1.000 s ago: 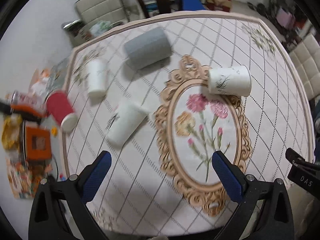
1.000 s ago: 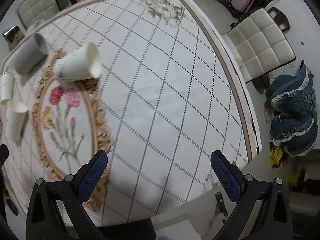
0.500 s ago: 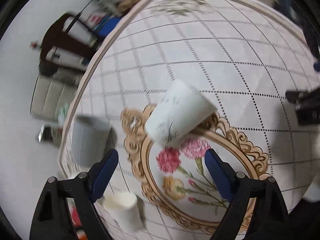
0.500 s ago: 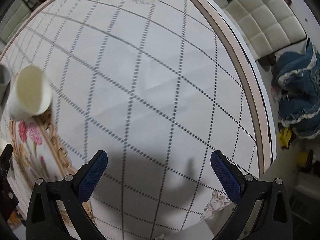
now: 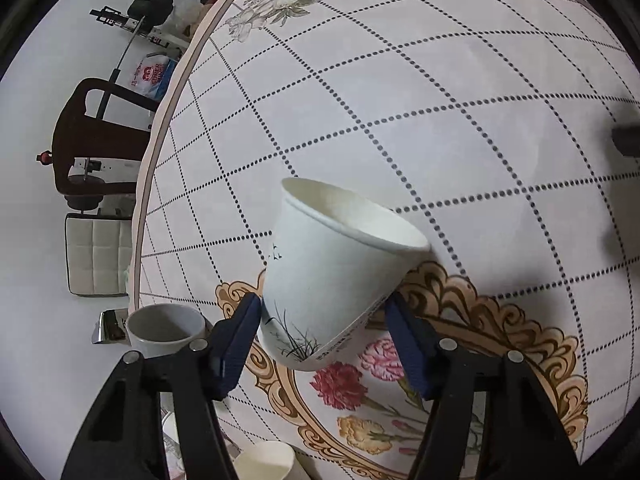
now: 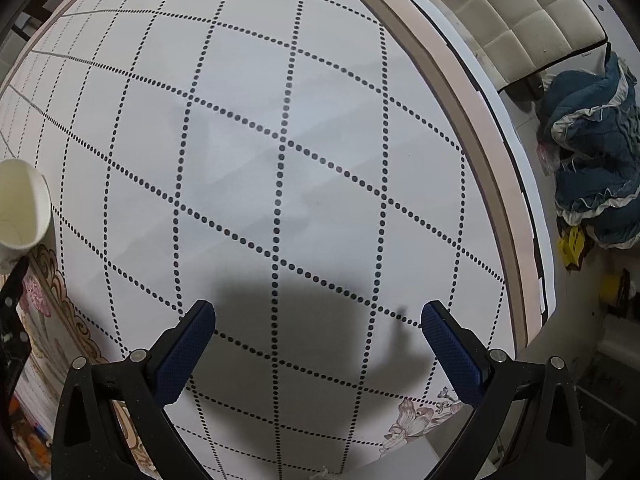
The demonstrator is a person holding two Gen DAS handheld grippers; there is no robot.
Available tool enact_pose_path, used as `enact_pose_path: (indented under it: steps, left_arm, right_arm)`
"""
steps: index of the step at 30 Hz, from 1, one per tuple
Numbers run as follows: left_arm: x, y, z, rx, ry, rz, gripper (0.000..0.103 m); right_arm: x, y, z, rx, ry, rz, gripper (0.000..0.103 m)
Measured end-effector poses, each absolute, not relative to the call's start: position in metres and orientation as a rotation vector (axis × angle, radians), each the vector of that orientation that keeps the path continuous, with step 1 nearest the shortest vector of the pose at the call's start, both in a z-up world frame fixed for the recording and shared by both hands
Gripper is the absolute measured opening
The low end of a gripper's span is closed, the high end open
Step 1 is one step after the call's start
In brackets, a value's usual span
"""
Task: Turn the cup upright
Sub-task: 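Close the left gripper around the white cup's body and lift it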
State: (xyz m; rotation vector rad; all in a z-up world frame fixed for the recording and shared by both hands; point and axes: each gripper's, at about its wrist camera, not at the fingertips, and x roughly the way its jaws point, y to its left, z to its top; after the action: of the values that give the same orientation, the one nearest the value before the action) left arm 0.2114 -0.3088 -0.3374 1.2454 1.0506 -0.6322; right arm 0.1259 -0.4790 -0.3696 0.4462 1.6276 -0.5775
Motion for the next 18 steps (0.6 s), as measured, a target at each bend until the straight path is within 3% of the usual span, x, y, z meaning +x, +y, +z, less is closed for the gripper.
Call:
enact_pose_path:
  steps: [18]
  left_arm:
    - [0.216,-0.298,-0.309,1.077,1.106,-0.544,0.054]
  right_arm:
    - [0.130,-0.450,-0.344,0.403,1.583,-0.542,0.103]
